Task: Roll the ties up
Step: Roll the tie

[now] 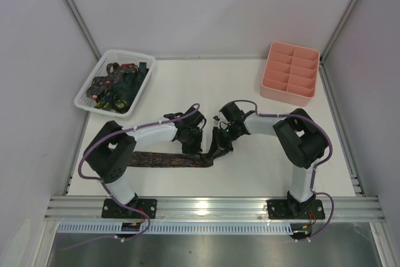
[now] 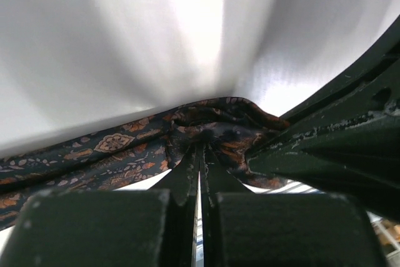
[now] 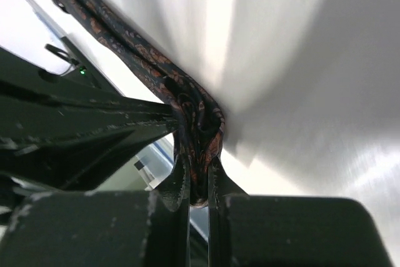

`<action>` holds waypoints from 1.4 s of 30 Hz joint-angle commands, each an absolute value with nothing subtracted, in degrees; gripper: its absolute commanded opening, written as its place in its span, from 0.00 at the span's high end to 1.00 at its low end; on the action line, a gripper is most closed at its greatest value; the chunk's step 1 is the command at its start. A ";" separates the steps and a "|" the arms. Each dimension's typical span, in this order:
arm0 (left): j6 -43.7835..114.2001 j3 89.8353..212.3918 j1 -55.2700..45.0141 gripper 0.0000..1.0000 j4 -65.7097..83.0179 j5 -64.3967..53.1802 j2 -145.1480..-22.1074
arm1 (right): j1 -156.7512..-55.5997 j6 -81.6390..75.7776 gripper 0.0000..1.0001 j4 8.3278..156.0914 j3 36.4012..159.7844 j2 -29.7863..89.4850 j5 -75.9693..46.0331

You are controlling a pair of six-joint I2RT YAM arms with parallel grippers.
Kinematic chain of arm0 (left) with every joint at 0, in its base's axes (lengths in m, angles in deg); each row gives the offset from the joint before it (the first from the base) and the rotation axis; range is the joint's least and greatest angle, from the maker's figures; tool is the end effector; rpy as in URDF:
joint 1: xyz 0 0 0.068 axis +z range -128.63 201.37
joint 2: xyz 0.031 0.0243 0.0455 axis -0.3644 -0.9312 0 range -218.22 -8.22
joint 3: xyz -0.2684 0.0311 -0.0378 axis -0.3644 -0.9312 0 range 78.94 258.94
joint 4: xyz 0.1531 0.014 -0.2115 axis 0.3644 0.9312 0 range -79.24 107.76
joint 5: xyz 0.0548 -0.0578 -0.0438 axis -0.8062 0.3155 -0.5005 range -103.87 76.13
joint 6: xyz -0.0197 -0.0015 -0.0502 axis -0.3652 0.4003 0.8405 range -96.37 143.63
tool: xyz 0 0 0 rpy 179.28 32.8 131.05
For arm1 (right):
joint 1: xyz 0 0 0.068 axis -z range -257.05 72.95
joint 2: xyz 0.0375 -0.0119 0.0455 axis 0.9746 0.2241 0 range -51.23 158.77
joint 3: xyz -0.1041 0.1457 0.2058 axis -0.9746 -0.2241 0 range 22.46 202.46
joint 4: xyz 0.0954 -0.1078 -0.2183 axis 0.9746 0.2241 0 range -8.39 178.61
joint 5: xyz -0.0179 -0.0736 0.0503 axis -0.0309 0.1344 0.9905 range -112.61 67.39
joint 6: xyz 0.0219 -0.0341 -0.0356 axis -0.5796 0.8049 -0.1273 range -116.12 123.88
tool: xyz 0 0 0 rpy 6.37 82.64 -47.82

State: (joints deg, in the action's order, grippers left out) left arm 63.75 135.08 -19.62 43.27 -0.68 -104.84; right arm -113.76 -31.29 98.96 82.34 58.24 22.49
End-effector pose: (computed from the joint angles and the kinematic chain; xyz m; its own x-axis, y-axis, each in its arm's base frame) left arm 0.2267 -0.2078 0.1583 -0.9960 0.0343 -0.0830 0.0618 0.9327 -0.3553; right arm 0.2666 0.2302 0.1235 -0.9741 -0.2191 0.0552 -0.1018 0.6438 0.7584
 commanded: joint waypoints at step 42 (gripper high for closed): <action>66.78 133.70 -23.54 1.00 44.95 -4.82 -107.19 | -110.27 -19.24 1.00 109.55 74.22 49.66 26.52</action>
